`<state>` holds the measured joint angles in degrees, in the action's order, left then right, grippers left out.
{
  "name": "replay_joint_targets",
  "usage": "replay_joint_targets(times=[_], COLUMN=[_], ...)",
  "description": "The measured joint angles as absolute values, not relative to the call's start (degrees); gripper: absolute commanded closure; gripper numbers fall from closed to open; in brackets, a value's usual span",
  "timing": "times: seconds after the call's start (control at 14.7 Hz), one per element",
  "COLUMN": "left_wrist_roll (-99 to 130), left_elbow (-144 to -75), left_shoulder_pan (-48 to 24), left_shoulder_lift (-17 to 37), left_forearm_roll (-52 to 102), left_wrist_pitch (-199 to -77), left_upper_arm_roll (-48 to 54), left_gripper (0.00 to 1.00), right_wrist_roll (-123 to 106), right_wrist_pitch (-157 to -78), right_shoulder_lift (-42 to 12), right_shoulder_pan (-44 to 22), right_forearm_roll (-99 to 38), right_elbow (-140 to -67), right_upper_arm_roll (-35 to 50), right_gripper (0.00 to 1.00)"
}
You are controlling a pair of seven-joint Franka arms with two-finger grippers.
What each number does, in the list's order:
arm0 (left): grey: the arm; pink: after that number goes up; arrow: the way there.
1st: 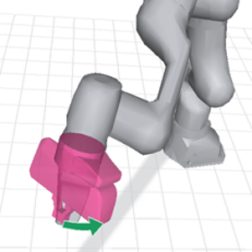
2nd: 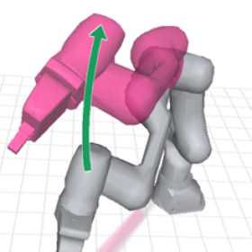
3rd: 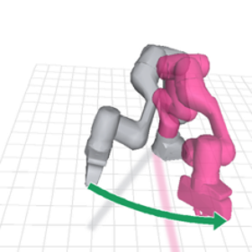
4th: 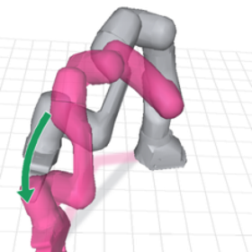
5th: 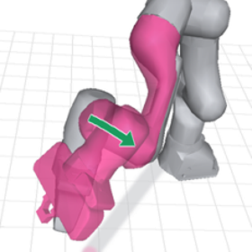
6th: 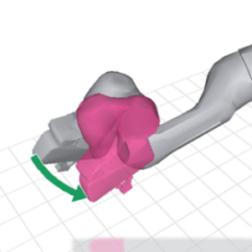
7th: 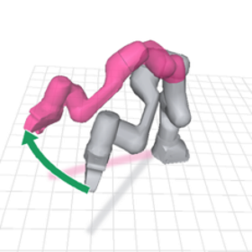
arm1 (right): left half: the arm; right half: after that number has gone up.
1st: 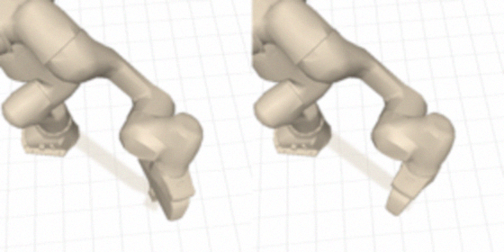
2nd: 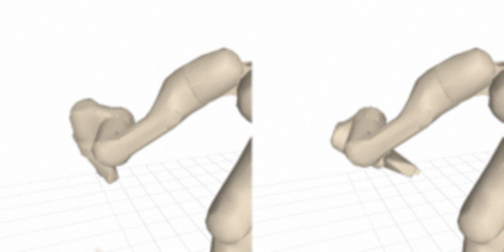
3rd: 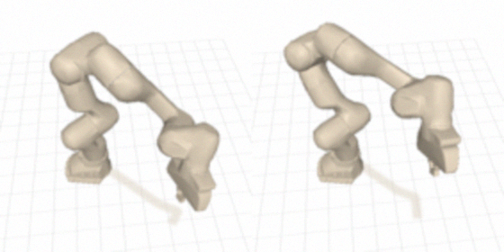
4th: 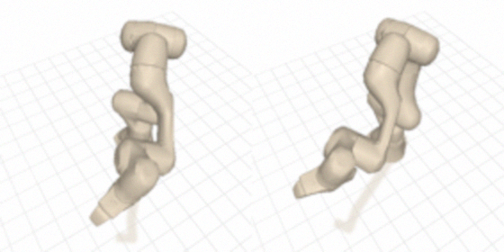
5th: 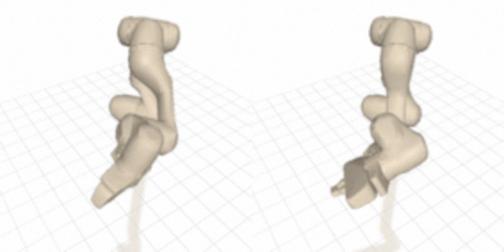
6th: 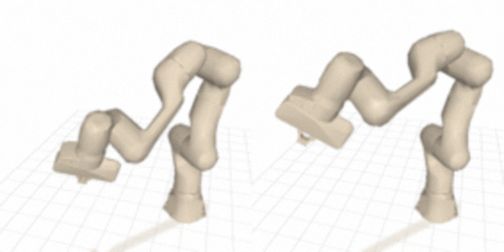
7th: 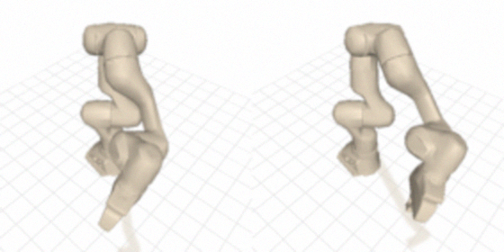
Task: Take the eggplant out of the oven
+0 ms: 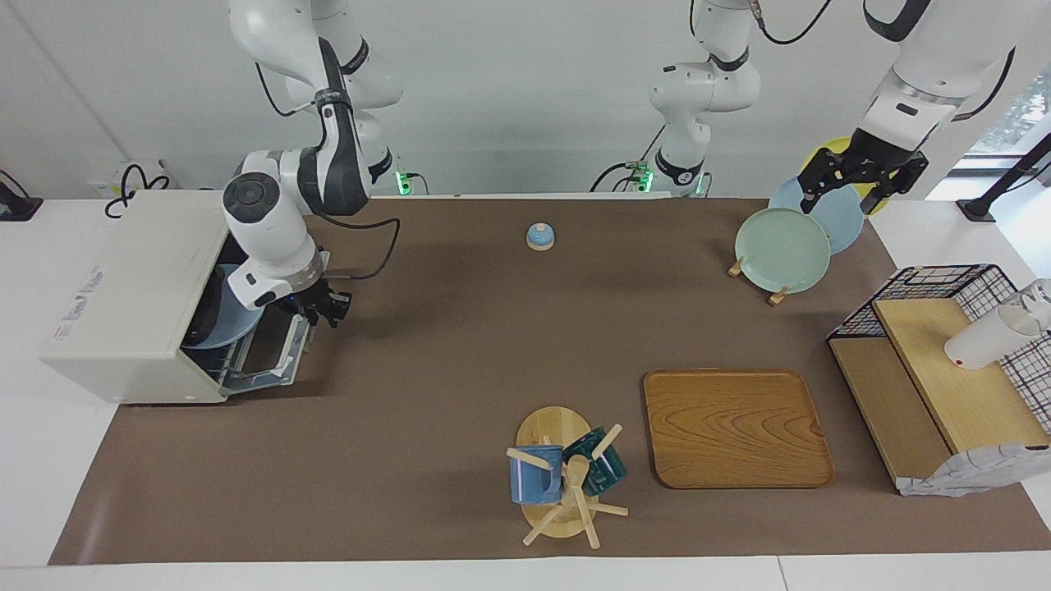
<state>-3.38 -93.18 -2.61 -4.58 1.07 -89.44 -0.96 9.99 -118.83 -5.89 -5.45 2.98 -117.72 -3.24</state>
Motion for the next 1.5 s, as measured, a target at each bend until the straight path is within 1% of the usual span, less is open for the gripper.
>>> replay_joint_targets(times=[0.07, 0.27, 0.34, 0.41, 0.68, 0.75, 0.82, 0.88, 0.95, 1.09, 1.29, 1.5], left_wrist_roll=[-3.38, -3.38, -3.38, -3.38, -3.38, -3.38, -3.38, -3.38, -3.38, -3.38, -3.38, -3.38], left_elbow=[-93.22, -93.36, -93.38, -93.39, -93.42, -93.43, -93.43, -93.43, -93.43, -93.43, -93.43, -93.44], left_shoulder_pan=[-2.61, -2.61, -2.61, -2.61, -2.57, -2.57, -2.57, -2.57, -2.57, -2.57, -2.57, -2.57], left_shoulder_lift=[-4.59, -4.61, -4.61, -4.61, -4.61, -4.61, -4.61, -4.61, -4.61, -4.61, -4.61, -4.61], left_forearm_roll=[1.07, 1.07, 1.07, 1.07, 1.07, 1.07, 1.07, 1.07, 1.07, 1.07, 1.07, 1.07], left_wrist_pitch=[-89.46, -89.57, -89.67, -89.75, -90.02, -90.05, -90.07, -90.08, -90.08, -90.09, -90.11, -90.13], left_upper_arm_roll=[-0.96, -0.96, -0.96, -0.97, -1.07, -1.08, -1.08, -1.08, -1.08, -1.08, -1.07, -1.07], left_gripper=[0.00, 0.00, 0.00, 0.00, 0.00, 0.00, 0.00, 0.00, 0.00, 0.00, 0.00, 0.00], right_wrist_roll=[10.04, 10.04, 10.04, 10.04, 10.12, 10.14, 10.17, 10.25, 10.38, 10.51, 10.45, 10.38], right_wrist_pitch=[-118.36, -118.34, -118.67, -119.13, -119.51, -119.51, -119.39, -118.98, -118.22, -116.81, -116.31, -116.31], right_shoulder_lift=[-5.43, -5.41, -5.70, -6.01, -6.53, -6.53, -6.53, -6.53, -6.52, -6.52, -6.49, -6.38], right_shoulder_pan=[-5.40, -5.32, -5.49, -5.93, -8.17, -8.35, -8.38, -8.32, -8.05, -6.37, -2.94, -2.23], right_forearm_roll=[3.02, 3.70, 3.88, 3.97, 3.95, 3.95, 3.95, 3.95, 3.95, 3.95, 3.95, 3.95], right_elbow=[-117.52, -117.15, -117.03, -116.93, -116.79, -116.76, -116.70, -116.61, -116.52, -116.52, -117.47, -118.60], right_upper_arm_roll=[-3.36, -4.08, -4.29, -4.34, -4.32, -4.32, -4.36, -4.52, -4.76, -5.31, -5.52, -5.54], right_gripper=[0.67, 0.90, 0.96, 1.00, 1.00, 0.87, 0.62, 0.54, 0.50, 0.49, 0.49, 0.49])
